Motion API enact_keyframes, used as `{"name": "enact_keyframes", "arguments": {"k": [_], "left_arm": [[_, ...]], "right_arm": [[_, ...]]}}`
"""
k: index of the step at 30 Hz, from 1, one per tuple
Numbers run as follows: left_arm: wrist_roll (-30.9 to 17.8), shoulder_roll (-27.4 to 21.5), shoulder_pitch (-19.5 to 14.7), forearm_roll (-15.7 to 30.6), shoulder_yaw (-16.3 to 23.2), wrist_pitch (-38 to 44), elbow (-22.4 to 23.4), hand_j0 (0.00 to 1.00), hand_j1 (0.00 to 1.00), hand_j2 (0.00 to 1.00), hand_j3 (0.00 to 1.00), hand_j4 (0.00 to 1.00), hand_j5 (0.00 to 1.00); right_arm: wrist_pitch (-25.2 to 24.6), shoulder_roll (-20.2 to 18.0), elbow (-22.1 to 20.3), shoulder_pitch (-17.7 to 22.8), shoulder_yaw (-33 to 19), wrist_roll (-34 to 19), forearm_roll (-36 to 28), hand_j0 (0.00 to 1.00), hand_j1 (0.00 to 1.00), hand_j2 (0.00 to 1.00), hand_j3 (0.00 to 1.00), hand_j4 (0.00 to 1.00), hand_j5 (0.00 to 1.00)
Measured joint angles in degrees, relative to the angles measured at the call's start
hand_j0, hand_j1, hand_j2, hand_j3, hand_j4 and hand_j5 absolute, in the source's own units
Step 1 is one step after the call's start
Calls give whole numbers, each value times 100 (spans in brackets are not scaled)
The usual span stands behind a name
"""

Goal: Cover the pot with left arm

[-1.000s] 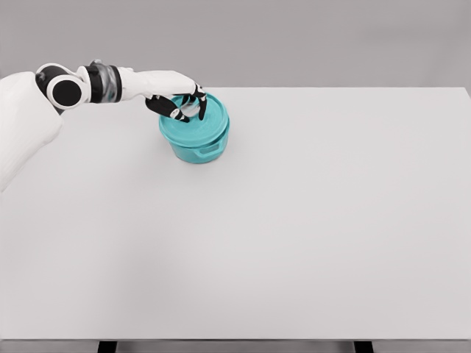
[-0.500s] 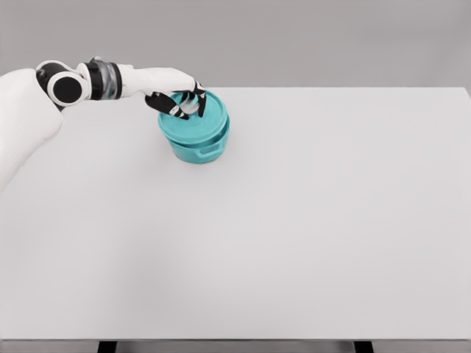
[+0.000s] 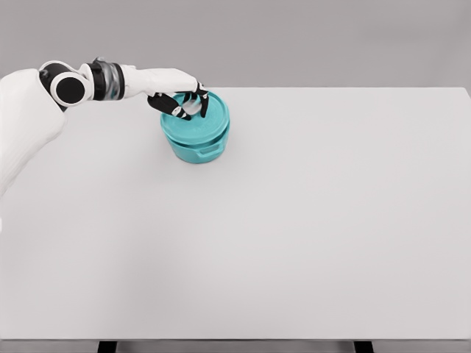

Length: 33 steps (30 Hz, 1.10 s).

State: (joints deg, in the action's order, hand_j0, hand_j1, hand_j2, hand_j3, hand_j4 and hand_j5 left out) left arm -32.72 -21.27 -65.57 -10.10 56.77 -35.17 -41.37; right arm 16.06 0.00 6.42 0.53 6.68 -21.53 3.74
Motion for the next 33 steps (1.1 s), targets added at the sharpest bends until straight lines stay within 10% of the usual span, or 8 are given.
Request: {"name": "enact_keyframes", "arguments": {"k": [33], "left_arm": [[188,93,0,-79,-27,1,62,68,68,68,68,68,68]], "right_arm": [[0,0,0,0,0,1,0,100,100,100,100,100,100]]}}
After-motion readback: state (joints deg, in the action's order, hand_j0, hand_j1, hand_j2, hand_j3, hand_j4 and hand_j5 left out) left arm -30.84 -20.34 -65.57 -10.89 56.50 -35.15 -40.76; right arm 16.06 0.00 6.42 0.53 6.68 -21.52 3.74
